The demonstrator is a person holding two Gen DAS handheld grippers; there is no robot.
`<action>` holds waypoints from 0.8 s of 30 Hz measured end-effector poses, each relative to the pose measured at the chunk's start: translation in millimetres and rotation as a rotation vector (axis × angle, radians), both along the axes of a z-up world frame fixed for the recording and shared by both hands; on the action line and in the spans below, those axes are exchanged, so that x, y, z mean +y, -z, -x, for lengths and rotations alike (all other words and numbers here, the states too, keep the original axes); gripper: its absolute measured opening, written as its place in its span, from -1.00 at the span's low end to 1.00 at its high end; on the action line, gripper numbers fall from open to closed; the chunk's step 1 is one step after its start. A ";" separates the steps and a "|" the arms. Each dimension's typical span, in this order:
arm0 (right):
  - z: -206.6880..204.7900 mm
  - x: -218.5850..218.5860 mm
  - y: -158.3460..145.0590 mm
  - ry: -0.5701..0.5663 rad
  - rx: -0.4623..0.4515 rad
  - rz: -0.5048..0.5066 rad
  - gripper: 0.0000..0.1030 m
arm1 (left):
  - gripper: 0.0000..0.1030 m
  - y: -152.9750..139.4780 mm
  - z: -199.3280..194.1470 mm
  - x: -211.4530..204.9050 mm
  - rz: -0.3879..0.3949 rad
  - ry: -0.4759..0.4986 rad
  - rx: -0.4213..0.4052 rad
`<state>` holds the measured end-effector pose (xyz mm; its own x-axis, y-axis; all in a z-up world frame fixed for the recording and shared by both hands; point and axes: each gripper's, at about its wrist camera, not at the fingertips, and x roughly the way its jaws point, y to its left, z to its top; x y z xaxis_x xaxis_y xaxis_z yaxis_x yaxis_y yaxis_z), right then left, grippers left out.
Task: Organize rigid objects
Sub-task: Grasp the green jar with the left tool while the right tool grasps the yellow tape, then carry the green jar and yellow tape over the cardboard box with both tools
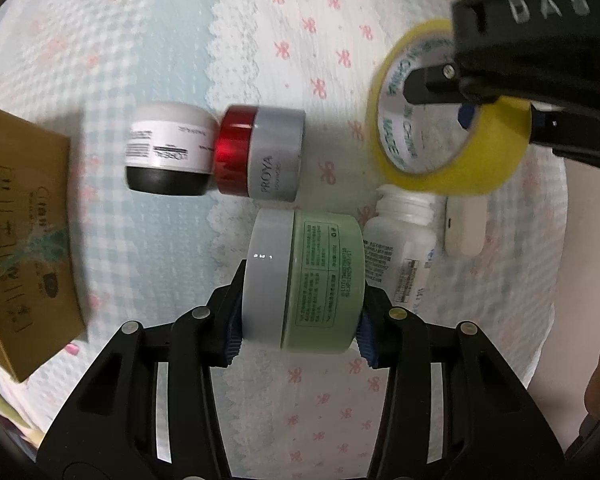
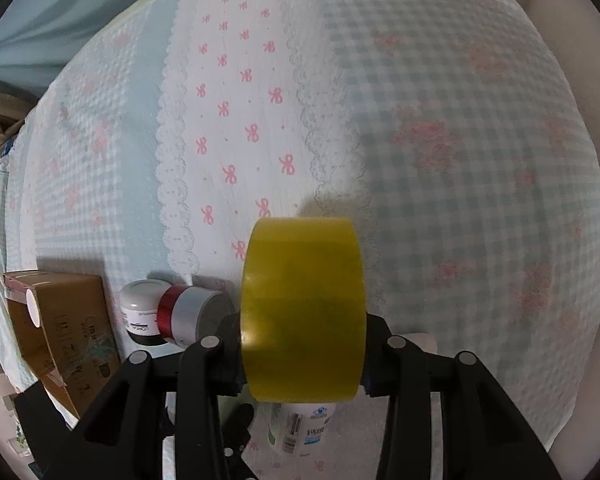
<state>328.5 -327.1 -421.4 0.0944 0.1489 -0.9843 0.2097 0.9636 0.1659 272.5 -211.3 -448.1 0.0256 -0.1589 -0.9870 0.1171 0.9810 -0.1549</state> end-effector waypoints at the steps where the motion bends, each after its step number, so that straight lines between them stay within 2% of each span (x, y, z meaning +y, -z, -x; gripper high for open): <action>1: 2.0 -0.4 -4.1 -0.001 -0.006 0.000 -0.27 | -0.21 -4.4 -0.3 2.7 0.004 -0.005 -0.006; 7: 18.7 -1.4 -35.4 -0.012 -0.050 0.011 -0.27 | -0.21 -42.3 8.2 20.6 0.041 -0.040 -0.062; 16: 61.6 15.4 -108.7 -0.057 -0.138 0.043 -0.27 | -0.20 -105.2 39.1 36.8 0.088 -0.081 -0.163; 24: 116.1 52.2 -177.9 -0.216 -0.217 0.113 -0.27 | -0.20 -175.3 64.0 86.6 0.126 -0.119 -0.253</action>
<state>212.4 -274.9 -243.5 0.2816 0.0789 -0.9563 -0.0299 0.9968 0.0735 208.5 -124.7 -272.8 0.2936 -0.2610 -0.9196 0.0528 0.9650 -0.2571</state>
